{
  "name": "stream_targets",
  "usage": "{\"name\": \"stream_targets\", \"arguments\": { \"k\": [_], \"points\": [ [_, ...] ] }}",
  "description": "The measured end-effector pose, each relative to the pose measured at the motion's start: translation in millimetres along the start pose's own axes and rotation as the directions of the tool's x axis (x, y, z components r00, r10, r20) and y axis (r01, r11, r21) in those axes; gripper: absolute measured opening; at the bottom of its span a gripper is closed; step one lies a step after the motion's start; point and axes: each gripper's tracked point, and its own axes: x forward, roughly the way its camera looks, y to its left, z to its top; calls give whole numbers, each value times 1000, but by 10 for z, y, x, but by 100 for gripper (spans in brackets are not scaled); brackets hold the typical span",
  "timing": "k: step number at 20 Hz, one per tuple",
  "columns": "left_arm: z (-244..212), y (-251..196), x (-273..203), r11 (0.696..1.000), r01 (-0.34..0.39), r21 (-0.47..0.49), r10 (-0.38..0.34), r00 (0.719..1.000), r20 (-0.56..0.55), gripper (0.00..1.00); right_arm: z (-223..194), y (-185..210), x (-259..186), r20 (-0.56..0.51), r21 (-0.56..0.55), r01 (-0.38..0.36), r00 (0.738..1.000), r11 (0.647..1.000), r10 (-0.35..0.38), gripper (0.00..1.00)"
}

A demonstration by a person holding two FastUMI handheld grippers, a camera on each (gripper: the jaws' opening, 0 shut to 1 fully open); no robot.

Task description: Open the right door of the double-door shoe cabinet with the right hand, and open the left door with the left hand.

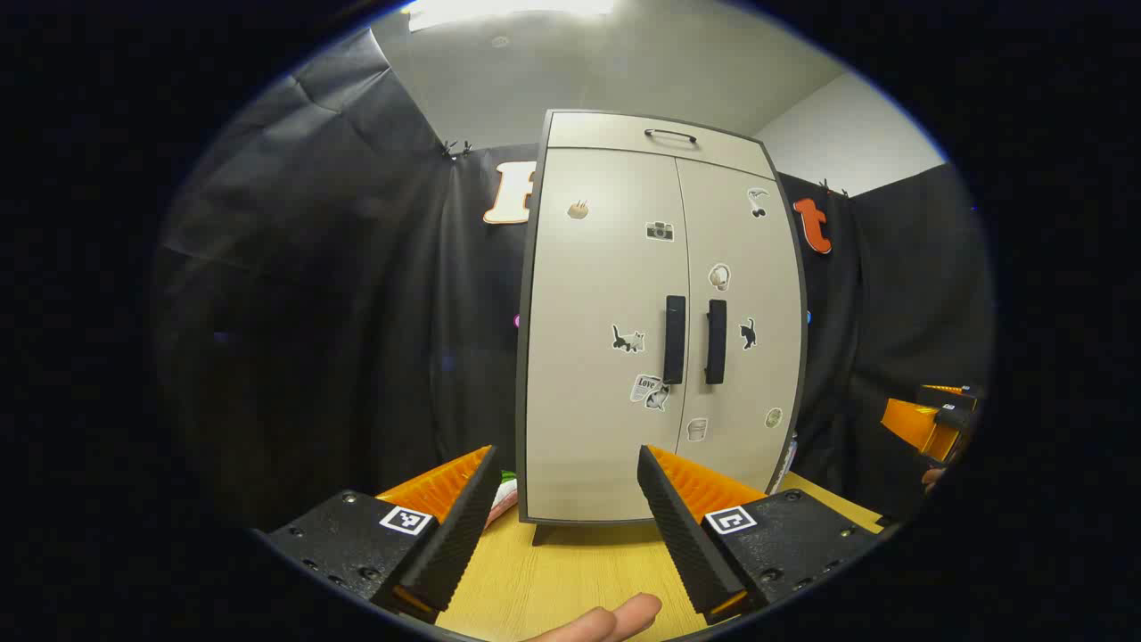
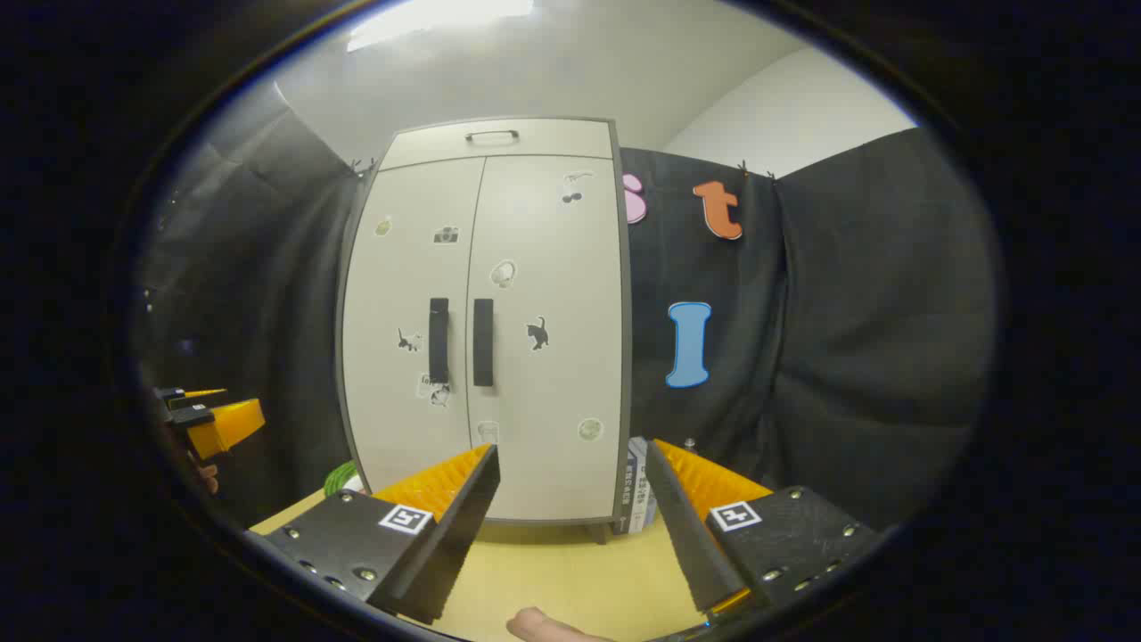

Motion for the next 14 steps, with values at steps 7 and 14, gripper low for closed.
{"name": "stream_targets", "arguments": {
  "k": [7, 14],
  "points": [
    [42, 46, -3, 999, -32, 23, 32, 999, 29, 96, 82, -189, -53, 36, 0, 54, 998, 999, -54, 98],
    [-69, -66, 25, 999, 4, 32, -5, 1000, 22, 94, 22, -194, 20, 25, 1, 46, 999, 999, -46, 98]
  ]
}}
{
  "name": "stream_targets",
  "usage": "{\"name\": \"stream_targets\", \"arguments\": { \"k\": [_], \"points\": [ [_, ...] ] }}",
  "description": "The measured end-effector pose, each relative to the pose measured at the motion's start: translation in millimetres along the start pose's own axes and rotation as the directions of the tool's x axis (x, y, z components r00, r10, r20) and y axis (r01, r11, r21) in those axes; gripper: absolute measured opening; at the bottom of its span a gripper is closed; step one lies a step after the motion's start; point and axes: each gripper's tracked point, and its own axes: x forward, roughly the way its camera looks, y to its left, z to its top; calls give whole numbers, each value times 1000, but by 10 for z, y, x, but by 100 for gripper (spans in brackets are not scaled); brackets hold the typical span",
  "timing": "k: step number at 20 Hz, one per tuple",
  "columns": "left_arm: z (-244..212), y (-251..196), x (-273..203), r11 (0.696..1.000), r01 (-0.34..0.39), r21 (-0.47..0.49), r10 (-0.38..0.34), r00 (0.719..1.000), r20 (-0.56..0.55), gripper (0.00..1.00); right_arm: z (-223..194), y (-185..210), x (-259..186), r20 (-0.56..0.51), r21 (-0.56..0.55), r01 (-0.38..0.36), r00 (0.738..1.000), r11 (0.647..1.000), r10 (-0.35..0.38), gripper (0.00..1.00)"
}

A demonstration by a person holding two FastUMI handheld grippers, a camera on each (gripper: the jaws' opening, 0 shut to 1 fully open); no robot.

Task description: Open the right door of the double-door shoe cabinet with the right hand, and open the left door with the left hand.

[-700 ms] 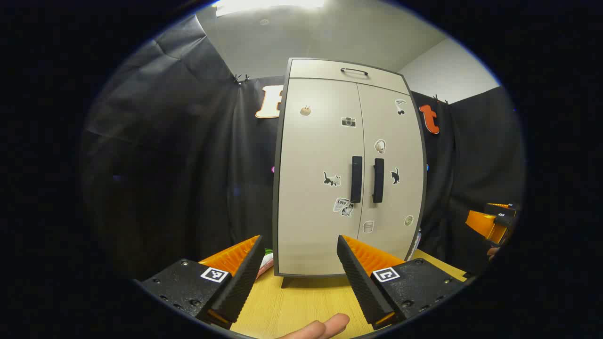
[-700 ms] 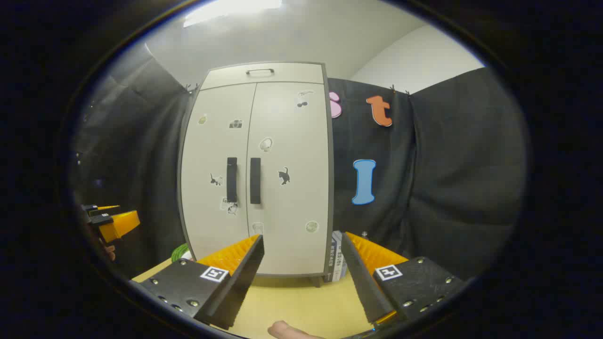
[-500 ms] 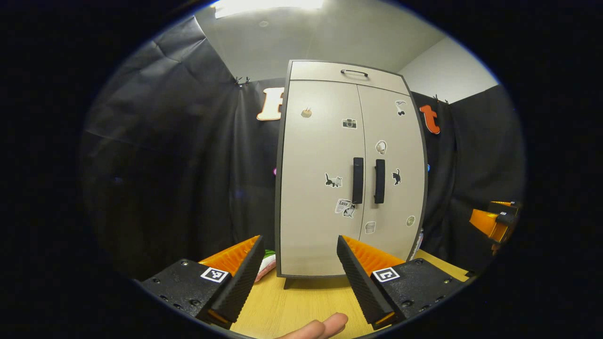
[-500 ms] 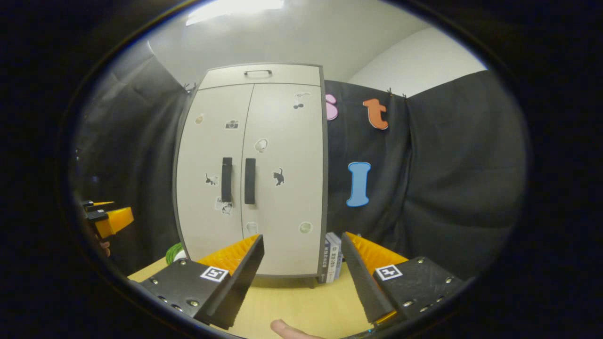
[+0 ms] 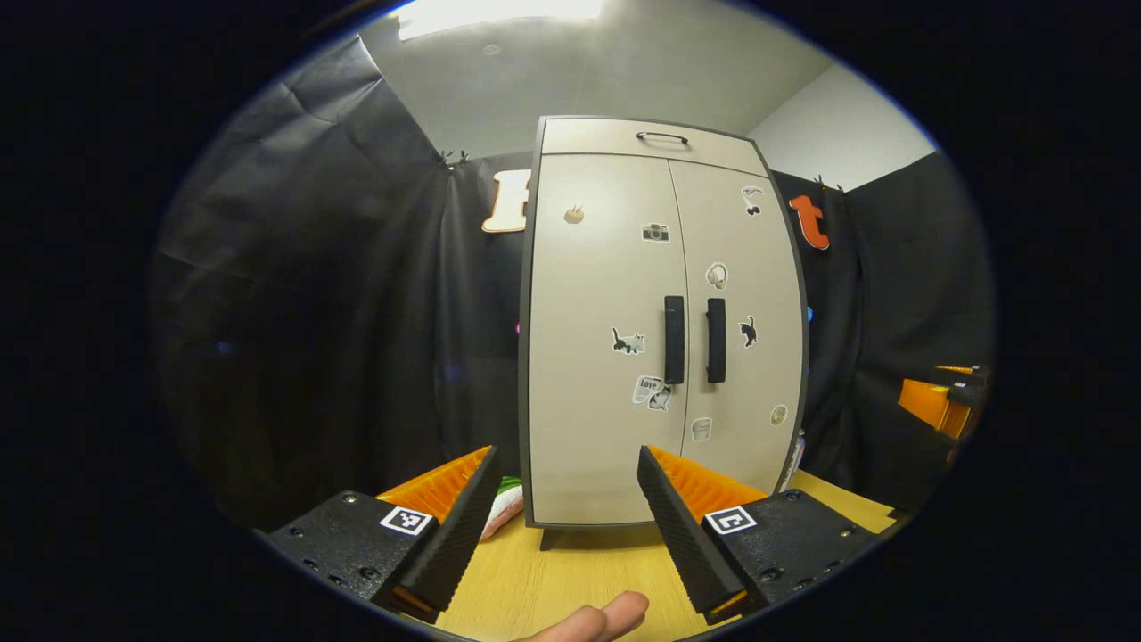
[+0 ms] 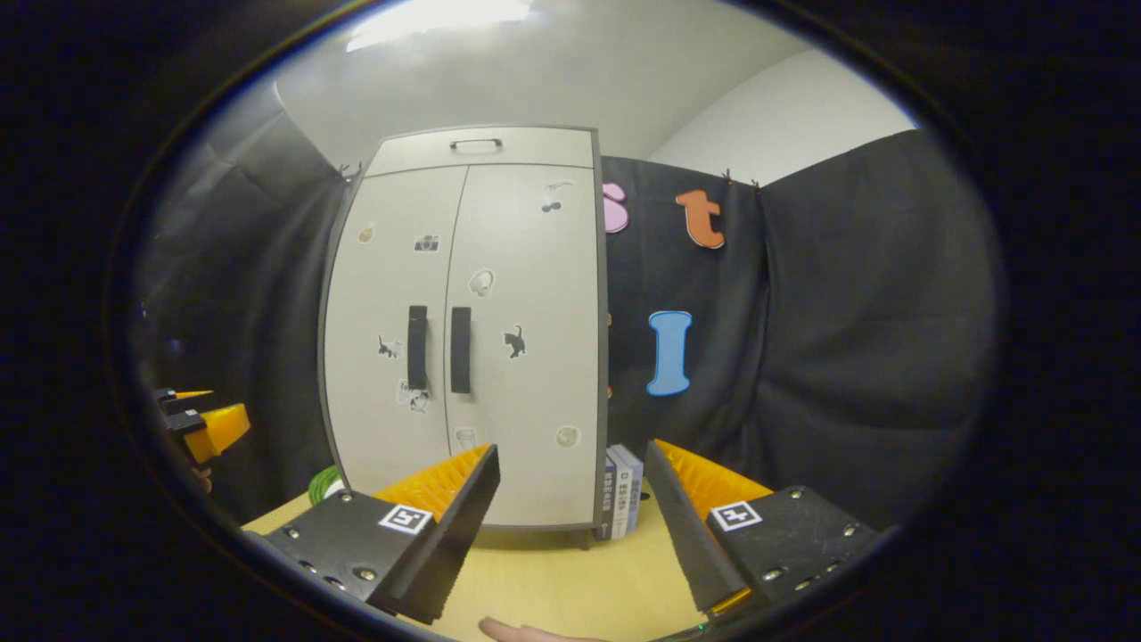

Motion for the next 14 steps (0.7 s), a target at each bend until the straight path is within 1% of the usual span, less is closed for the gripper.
{"name": "stream_targets", "arguments": {
  "k": [3, 4, 7, 9, 11, 14],
  "points": [
    [-43, 12, 19, 1000, 9, 1, -9, 1000, -5, 95, -39, 76, 95, -9, 6, -15, 1000, 1000, 15, 98],
    [-51, 2, 29, 1000, 16, -7, -16, 1000, -5, 93, -43, 97, 145, -14, 8, -17, 1000, 1000, 17, 98],
    [-87, 45, 35, 999, 25, -34, -26, 1000, -5, 95, -78, 190, 337, -34, 13, -32, 999, 999, 32, 98],
    [-121, 94, 59, 999, 17, -29, -17, 1000, -10, 95, -109, 284, 522, -52, 26, -45, 998, 999, 46, 98],
    [-156, 139, 71, 1000, 11, -22, -11, 1000, -12, 96, -111, 429, 737, -65, 34, -73, 995, 997, 75, 98],
    [-233, 144, 90, 1000, 18, -18, -19, 1000, -24, 95, -73, 665, 1106, -76, 30, -113, 990, 993, 115, 97]
  ]
}}
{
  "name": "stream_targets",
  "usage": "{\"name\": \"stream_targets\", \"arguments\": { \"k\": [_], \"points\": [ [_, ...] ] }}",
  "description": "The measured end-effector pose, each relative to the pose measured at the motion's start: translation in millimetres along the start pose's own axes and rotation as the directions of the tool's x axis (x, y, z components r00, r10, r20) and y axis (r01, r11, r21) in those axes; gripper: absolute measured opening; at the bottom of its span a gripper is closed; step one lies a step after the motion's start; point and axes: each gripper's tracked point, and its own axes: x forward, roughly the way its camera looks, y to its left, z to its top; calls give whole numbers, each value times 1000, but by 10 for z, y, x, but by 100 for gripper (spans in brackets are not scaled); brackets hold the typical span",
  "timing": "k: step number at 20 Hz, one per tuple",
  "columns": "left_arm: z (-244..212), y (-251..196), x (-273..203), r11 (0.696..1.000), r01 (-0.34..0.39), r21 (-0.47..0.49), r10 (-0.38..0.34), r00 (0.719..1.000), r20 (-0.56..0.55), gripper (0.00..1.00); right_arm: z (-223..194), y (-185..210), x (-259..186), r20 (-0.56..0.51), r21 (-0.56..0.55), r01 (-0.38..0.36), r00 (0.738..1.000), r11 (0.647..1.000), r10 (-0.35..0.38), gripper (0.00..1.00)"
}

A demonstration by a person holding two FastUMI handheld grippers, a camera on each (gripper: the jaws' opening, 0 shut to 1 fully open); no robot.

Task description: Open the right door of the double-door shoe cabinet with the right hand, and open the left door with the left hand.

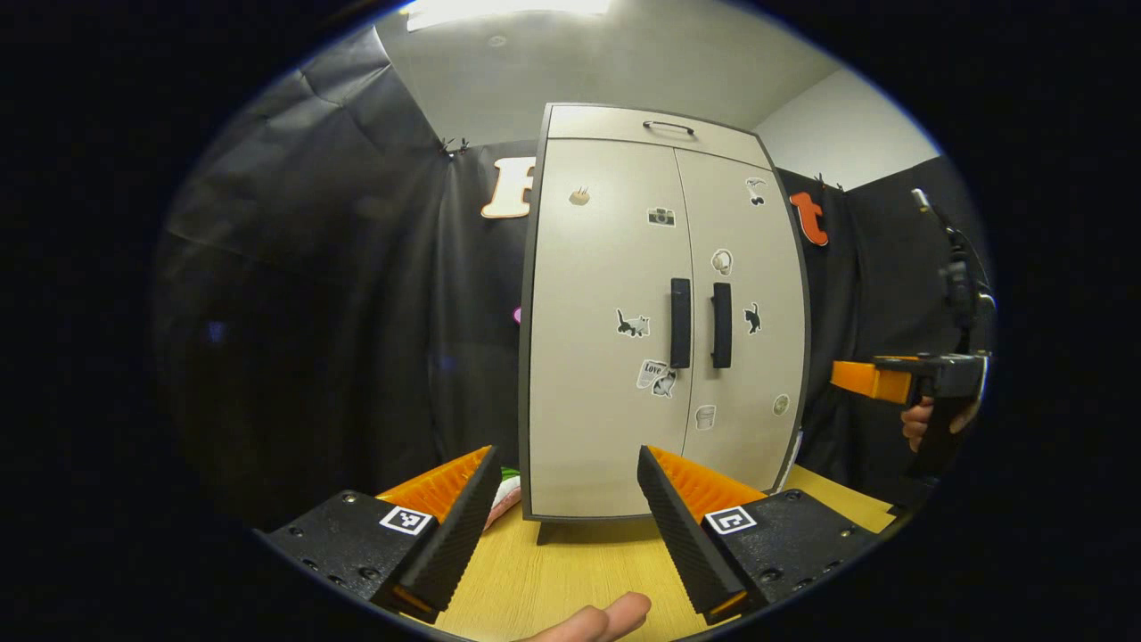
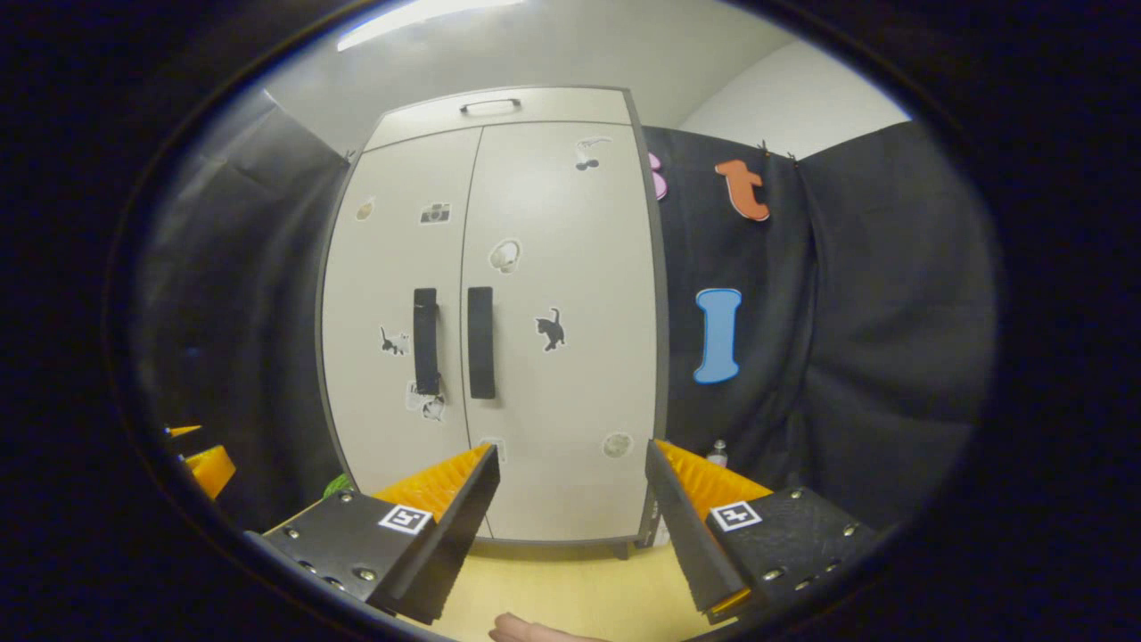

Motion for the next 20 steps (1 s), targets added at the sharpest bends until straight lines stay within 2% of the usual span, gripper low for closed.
{"name": "stream_targets", "arguments": {
  "k": [8, 11, 15, 16, 18, 19, 20],
  "points": [
    [-58, 65, 64, 1000, 6, 10, -6, 1000, -7, 95, 258, 403, 1051, -18, 70, -60, 998, 996, 61, 98],
    [-81, 113, 99, 1000, 0, 13, 0, 1000, -15, 95, 315, 628, 1336, -29, 104, -120, 992, 987, 123, 99],
    [-109, 171, 142, 1000, -11, 8, 12, 1000, -26, 95, 365, 898, 1599, -13, 43, -178, 984, 983, 179, 100],
    [-117, 181, 149, 1000, -12, 9, 12, 1000, -27, 95, 343, 925, 1663, -23, 23, -166, 986, 986, 166, 98],
    [-137, 213, 154, 1000, -16, 13, 16, 999, -30, 96, 324, 1006, 1779, -36, 20, -157, 987, 987, 158, 100],
    [-149, 231, 155, 1000, -19, 14, 19, 999, -31, 96, 276, 1006, 1847, -52, 15, -126, 991, 992, 127, 96],
    [-159, 246, 165, 1000, -23, 14, 23, 999, -34, 95, 331, 964, 1844, -39, 10, -94, 995, 995, 95, 85]
  ]
}}
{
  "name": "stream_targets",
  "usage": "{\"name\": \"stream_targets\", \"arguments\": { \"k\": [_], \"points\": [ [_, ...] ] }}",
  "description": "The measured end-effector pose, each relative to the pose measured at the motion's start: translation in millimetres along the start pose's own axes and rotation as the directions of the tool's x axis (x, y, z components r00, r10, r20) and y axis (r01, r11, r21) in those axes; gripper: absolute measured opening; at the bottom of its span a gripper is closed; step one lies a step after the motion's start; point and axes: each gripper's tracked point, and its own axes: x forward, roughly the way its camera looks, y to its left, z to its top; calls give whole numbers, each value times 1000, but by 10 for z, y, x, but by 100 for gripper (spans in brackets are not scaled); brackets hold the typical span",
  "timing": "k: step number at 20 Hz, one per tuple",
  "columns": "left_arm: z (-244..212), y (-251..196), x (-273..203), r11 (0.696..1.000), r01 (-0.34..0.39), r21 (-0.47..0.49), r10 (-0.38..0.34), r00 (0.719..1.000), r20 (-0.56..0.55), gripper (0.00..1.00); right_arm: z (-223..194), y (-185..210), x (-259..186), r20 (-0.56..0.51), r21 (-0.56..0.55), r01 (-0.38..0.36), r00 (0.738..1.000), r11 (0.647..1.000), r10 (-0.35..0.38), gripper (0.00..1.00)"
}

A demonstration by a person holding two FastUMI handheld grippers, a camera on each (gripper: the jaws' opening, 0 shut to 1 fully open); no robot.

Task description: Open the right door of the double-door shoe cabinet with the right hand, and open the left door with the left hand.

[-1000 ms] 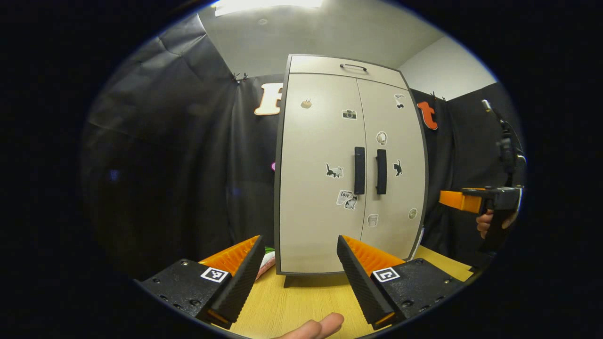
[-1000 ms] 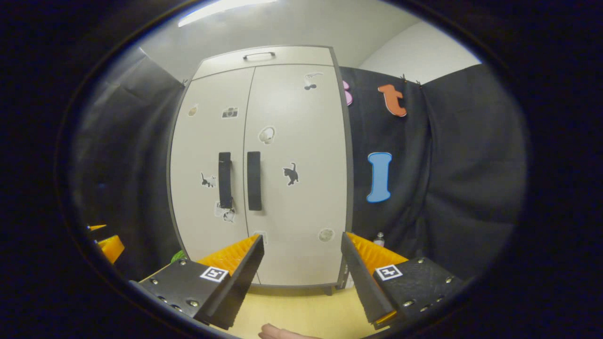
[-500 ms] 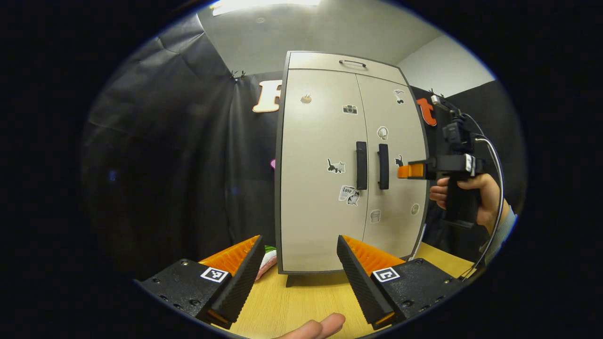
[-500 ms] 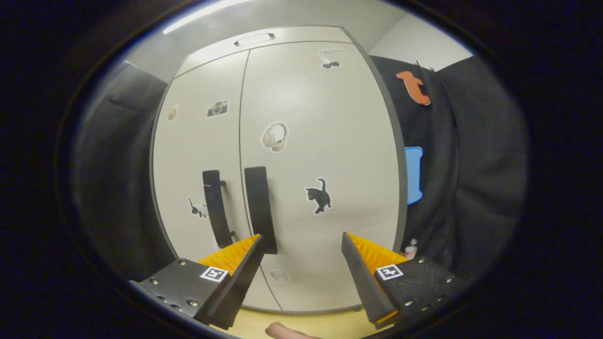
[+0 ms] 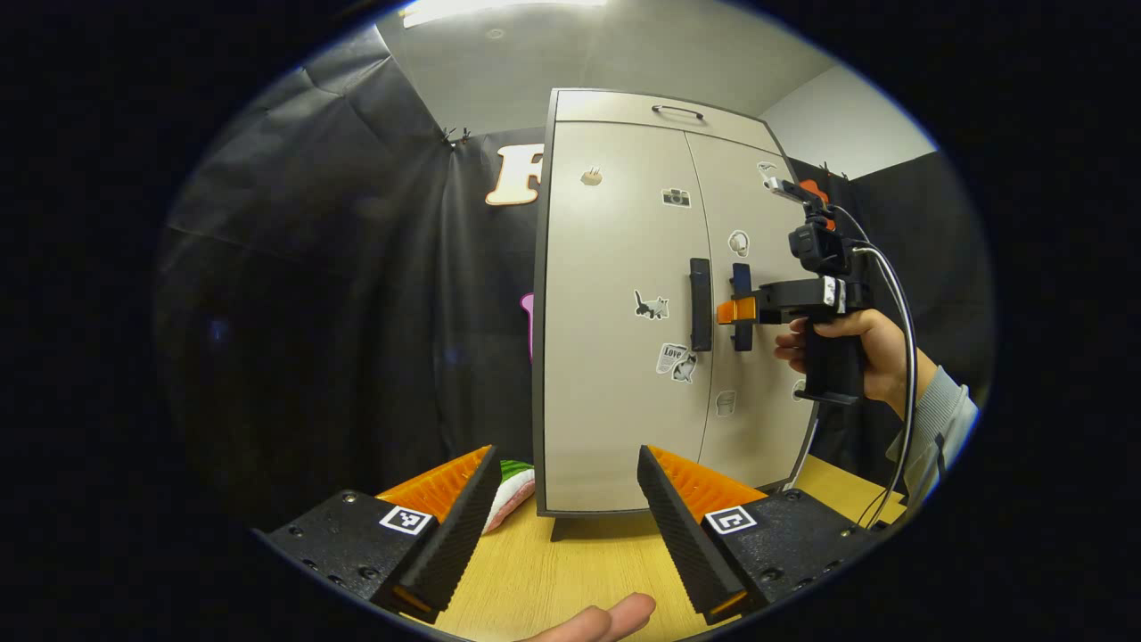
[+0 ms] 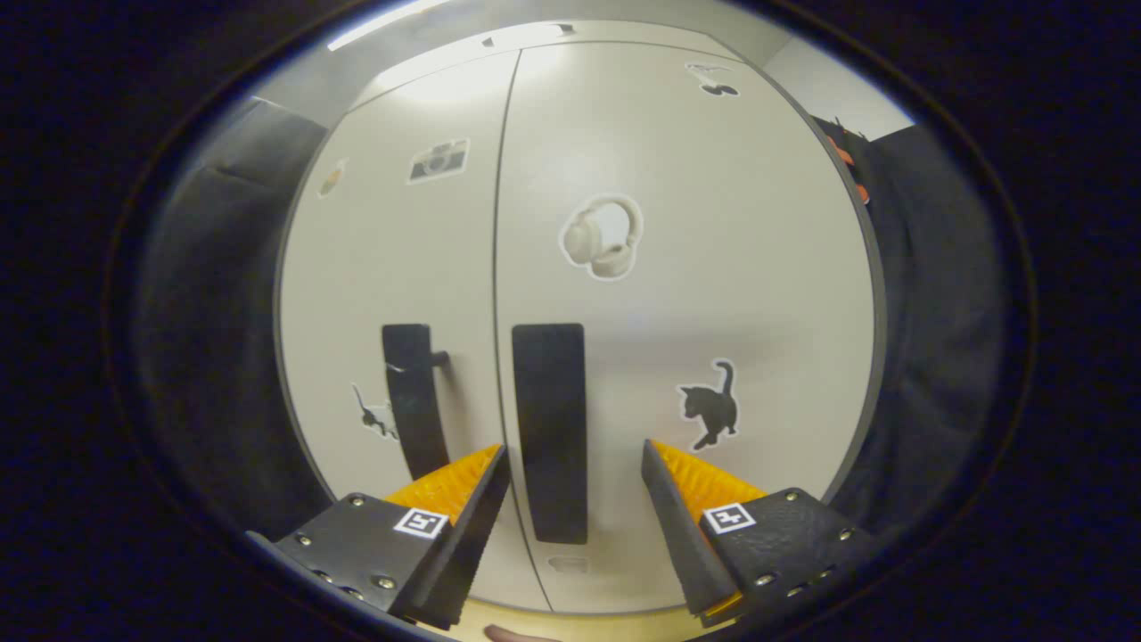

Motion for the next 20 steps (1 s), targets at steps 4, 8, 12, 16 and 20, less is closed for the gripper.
{"name": "stream_targets", "arguments": {
  "k": [4, 8, 12, 16, 20],
  "points": [
    [-48, 13, 4, 1000, -6, -6, 6, 1000, -14, 96, 16, 11, -13, 4, -37, 37, 999, 999, -36, 65],
    [-31, -25, -52, 1000, 2, 4, -2, 1000, -10, 96, -10, 138, 5, -25, -62, 27, 999, 998, -28, 24],
    [23, -4, -130, 1000, -12, 9, 12, 1000, 6, 95, -43, 128, 3, -82, -66, -1, 997, 998, -5, 13],
    [65, -5, -173, 1000, -16, 13, 16, 1000, 14, 95, -32, 118, -34, -69, -54, 3, 998, 999, -6, 13],
    [52, 3, -142, 1000, -25, 9, 25, 1000, 15, 95, -22, 121, -108, -63, -57, -35, 998, 998, 32, 13]
  ]
}}
